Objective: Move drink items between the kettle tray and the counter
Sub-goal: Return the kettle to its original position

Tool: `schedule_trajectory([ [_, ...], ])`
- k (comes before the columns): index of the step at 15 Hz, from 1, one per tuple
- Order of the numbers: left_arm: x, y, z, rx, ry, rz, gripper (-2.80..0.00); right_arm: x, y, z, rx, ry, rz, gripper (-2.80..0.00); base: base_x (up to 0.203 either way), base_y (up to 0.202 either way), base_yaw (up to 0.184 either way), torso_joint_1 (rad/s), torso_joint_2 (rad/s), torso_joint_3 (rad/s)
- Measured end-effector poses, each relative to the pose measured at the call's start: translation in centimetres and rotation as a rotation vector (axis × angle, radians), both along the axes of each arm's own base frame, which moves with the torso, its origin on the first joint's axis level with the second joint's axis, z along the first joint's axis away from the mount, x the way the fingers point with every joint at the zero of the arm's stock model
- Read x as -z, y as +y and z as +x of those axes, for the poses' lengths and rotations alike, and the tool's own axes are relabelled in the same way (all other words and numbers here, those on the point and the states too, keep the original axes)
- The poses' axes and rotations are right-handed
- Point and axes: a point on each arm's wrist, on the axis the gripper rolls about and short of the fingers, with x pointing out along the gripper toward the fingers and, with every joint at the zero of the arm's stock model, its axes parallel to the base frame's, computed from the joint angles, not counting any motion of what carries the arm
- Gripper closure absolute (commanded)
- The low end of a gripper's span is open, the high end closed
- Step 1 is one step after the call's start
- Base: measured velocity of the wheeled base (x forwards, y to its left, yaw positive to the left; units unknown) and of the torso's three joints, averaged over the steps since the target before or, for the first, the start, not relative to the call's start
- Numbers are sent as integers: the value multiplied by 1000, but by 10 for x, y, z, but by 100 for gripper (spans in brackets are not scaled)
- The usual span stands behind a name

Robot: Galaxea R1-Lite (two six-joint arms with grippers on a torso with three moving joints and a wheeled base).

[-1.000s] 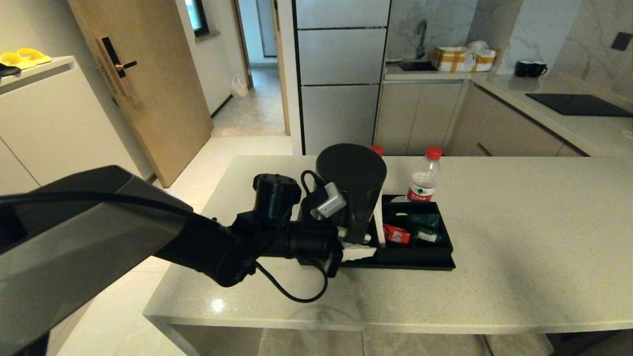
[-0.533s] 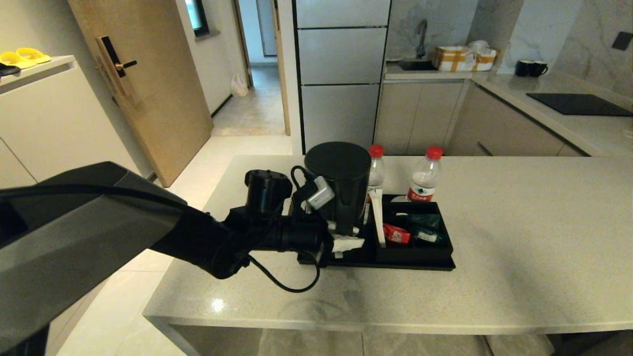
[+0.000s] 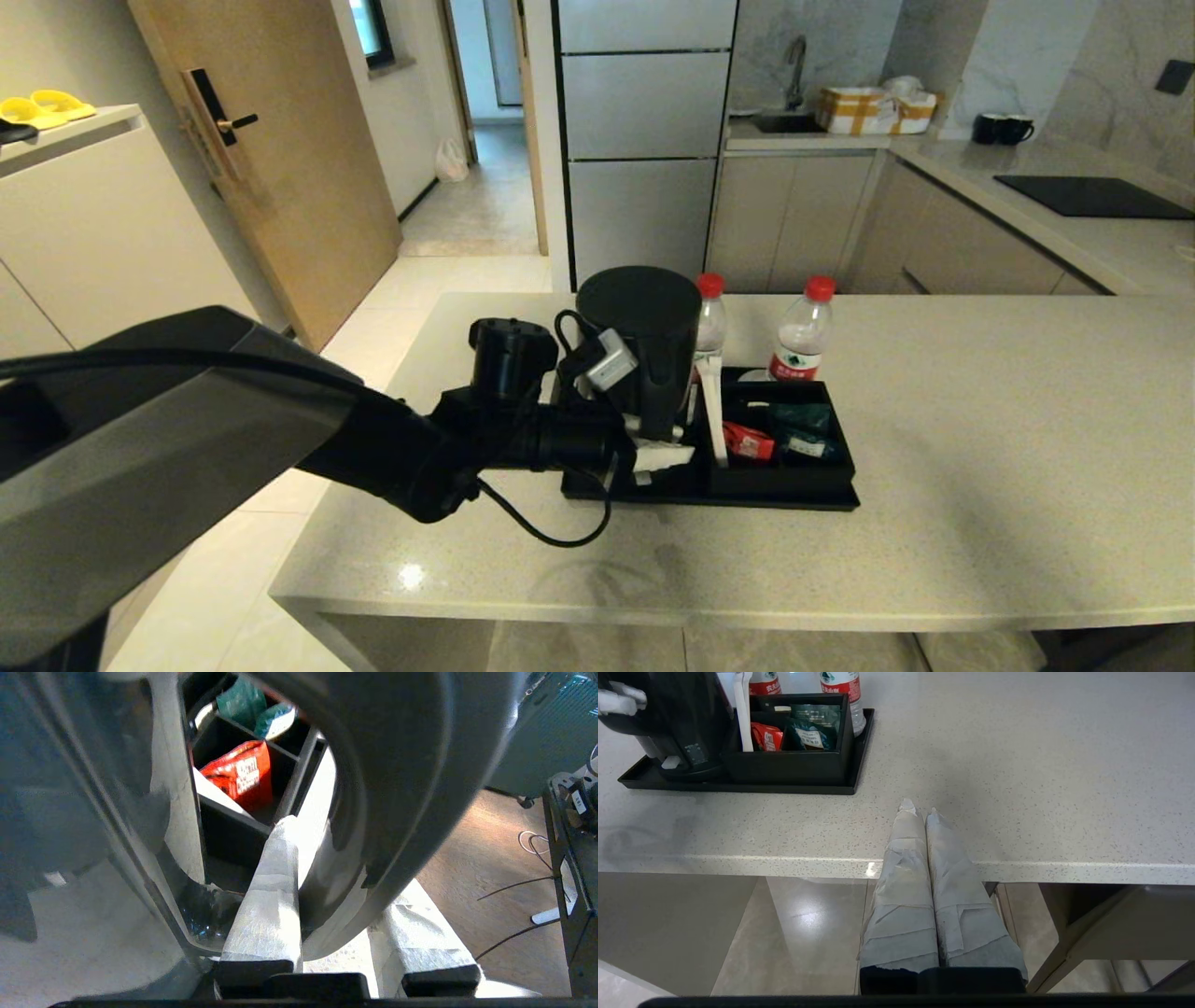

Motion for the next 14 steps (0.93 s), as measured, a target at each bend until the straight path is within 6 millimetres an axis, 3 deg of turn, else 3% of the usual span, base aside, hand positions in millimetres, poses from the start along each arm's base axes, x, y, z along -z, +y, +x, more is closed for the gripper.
schedule_trajectory([
  [5, 9, 6, -10, -4, 20, 25, 0, 0, 0, 0, 0, 0, 0, 0, 0, 0, 0, 0, 0, 0],
  [14, 6, 8, -18, -56, 20, 50, 0, 0, 0, 0, 0, 0, 0, 0, 0, 0, 0, 0, 0, 0],
])
